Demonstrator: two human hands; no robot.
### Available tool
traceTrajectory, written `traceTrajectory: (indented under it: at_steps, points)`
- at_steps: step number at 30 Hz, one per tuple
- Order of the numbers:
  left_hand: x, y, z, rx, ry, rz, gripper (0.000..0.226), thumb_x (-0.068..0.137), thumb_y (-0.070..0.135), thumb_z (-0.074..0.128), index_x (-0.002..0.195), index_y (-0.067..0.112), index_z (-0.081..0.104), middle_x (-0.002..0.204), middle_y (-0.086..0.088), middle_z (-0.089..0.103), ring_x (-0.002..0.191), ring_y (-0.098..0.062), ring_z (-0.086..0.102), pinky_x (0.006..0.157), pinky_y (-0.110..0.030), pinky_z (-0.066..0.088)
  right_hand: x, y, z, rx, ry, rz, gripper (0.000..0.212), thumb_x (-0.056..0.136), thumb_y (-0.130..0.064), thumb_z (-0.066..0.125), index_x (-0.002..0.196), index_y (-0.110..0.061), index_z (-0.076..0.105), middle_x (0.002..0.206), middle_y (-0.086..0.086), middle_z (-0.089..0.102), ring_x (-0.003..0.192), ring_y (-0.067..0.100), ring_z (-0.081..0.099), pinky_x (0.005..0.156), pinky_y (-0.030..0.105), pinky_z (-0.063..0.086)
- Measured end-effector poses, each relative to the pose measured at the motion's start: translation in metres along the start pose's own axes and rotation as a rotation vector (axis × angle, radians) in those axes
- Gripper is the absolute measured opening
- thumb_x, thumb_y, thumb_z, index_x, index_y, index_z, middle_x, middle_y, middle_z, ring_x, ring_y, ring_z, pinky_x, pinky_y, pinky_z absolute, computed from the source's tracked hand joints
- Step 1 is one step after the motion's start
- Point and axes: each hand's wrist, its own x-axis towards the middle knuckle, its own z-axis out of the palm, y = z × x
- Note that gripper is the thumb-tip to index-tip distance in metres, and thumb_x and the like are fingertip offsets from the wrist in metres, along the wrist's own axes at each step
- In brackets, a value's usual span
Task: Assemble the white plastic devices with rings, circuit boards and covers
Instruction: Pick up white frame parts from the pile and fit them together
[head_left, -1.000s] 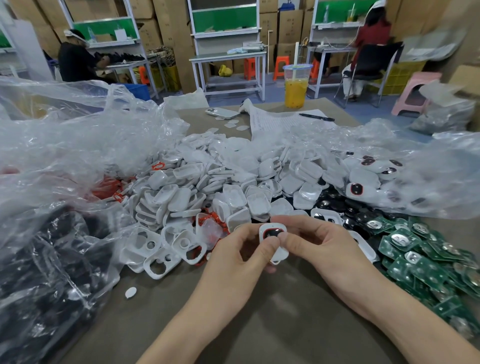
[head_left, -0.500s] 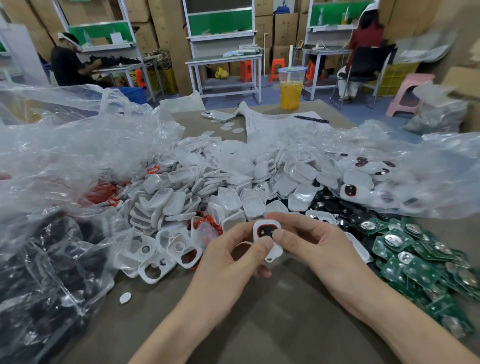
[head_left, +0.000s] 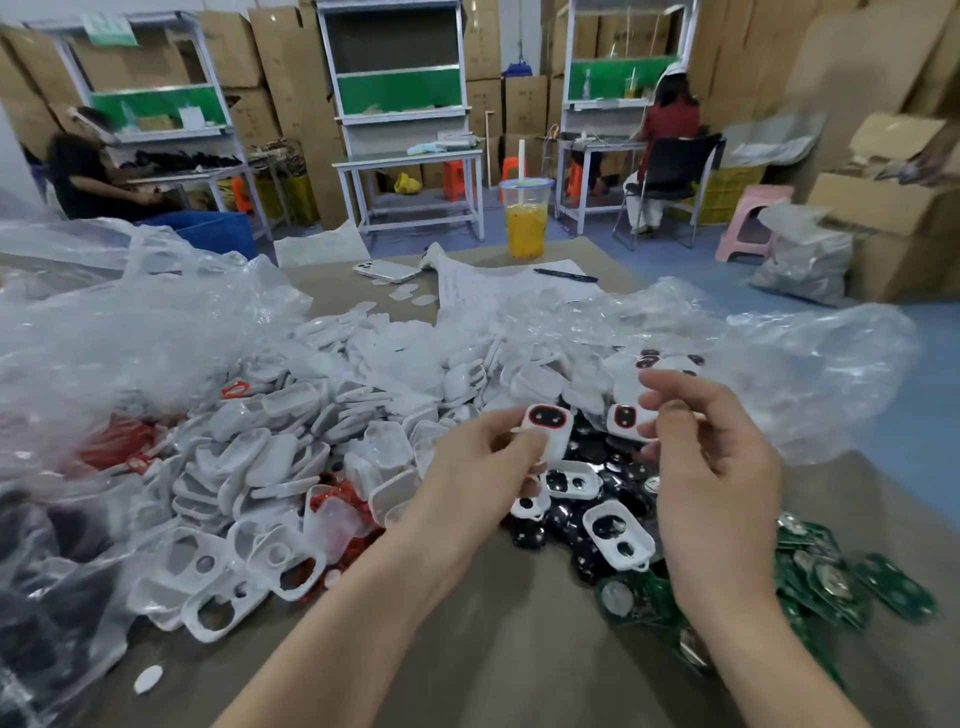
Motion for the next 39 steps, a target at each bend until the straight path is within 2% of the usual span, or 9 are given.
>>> traceTrajectory:
  at_steps: [2, 6, 10, 14, 17, 20, 23, 29, 39]
  points:
    - [0.028, 0.009, 0.021, 0.000, -0.026, -0.028, 0.016, 0.098, 0.018, 0.062, 0.094, 0.025, 0.075, 0.093, -0.003, 0.074, 0.075, -0.009, 0.066, 0.077, -0.027, 0.059, 0.002, 0.003, -0.004, -0.056, 0.041, -0.008, 0.036, 0.099, -0.012, 0.051, 0.094, -0.042, 0.070, 0.094, -0.019, 0.071, 0.075, 0.002, 0.063, 0.064, 0.017, 0.048]
    - [0.069, 0.032, 0.056, -0.013, -0.063, -0.023, 0.024, 0.095, 0.002, 0.054, 0.077, 0.013, 0.065, 0.077, -0.006, 0.065, 0.074, -0.021, 0.066, 0.080, -0.039, 0.058, 0.003, 0.008, -0.005, -0.191, -0.017, -0.029, 0.031, 0.097, -0.016, 0.050, 0.094, -0.042, 0.068, 0.096, -0.015, 0.069, 0.063, 0.003, 0.054, 0.058, 0.021, 0.040]
    - [0.077, 0.033, 0.051, 0.183, 0.115, 0.089, 0.034, 0.100, 0.011, 0.046, 0.131, 0.013, 0.060, 0.111, -0.004, 0.068, 0.098, -0.016, 0.069, 0.096, -0.037, 0.056, -0.002, 0.013, -0.001, -0.451, -0.185, -0.148, 0.026, 0.096, -0.015, 0.050, 0.102, -0.031, 0.069, 0.101, -0.016, 0.065, 0.093, 0.007, 0.060, 0.081, 0.028, 0.046]
    - [0.022, -0.004, 0.002, 0.612, 0.229, 0.304, 0.035, 0.101, 0.035, 0.041, 0.133, 0.035, 0.058, 0.126, 0.023, 0.060, 0.115, 0.010, 0.054, 0.092, -0.007, 0.042, -0.013, 0.015, 0.011, -0.627, -0.364, -0.273, 0.033, 0.091, -0.026, 0.042, 0.108, -0.025, 0.070, 0.103, -0.009, 0.064, 0.099, 0.016, 0.059, 0.089, 0.033, 0.047]
    - [-0.015, -0.035, -0.036, 1.069, 0.321, 0.425, 0.043, 0.096, 0.044, 0.042, 0.132, 0.027, 0.058, 0.135, 0.008, 0.059, 0.132, -0.014, 0.048, 0.108, -0.033, 0.044, -0.022, 0.022, 0.025, -0.785, -0.516, -0.263, 0.035, 0.094, -0.023, 0.050, 0.127, -0.023, 0.062, 0.120, -0.002, 0.060, 0.111, 0.020, 0.057, 0.099, 0.036, 0.047]
    - [-0.023, -0.047, -0.059, 1.325, 0.320, 0.342, 0.047, 0.094, 0.047, 0.058, 0.133, 0.020, 0.062, 0.142, -0.013, 0.056, 0.136, -0.037, 0.049, 0.112, -0.053, 0.040, -0.029, 0.031, 0.042, -0.995, -0.647, -0.230, 0.053, 0.099, -0.032, 0.048, 0.150, -0.019, 0.039, 0.148, 0.011, 0.043, 0.139, 0.029, 0.039, 0.119, 0.040, 0.029]
    - [-0.018, -0.047, -0.069, 1.319, 0.329, 0.306, 0.048, 0.086, 0.045, 0.069, 0.128, 0.022, 0.065, 0.140, -0.014, 0.058, 0.126, -0.038, 0.056, 0.106, -0.052, 0.045, -0.032, 0.036, 0.062, -1.146, -0.703, -0.235, 0.061, 0.102, -0.044, 0.039, 0.157, -0.023, 0.021, 0.159, 0.010, 0.026, 0.150, 0.028, 0.020, 0.124, 0.046, 0.010]
    - [-0.013, -0.047, -0.077, 1.203, 0.354, 0.443, 0.029, 0.080, 0.025, 0.084, 0.107, 0.020, 0.074, 0.125, -0.009, 0.067, 0.110, -0.037, 0.065, 0.091, -0.049, 0.055, -0.029, 0.041, 0.086, -1.197, -0.733, -0.245, 0.059, 0.100, -0.041, 0.038, 0.153, -0.020, 0.024, 0.150, 0.003, 0.039, 0.145, 0.022, 0.026, 0.123, 0.044, 0.007]
    - [-0.011, -0.049, -0.080, 1.093, 0.433, 0.493, 0.026, 0.076, 0.007, 0.086, 0.098, 0.014, 0.075, 0.113, -0.006, 0.072, 0.100, -0.032, 0.069, 0.084, -0.043, 0.059, -0.028, 0.036, 0.083, -1.029, -0.637, -0.226, 0.063, 0.097, -0.045, 0.047, 0.152, -0.016, 0.036, 0.128, 0.005, 0.060, 0.125, 0.027, 0.050, 0.115, 0.042, 0.033]
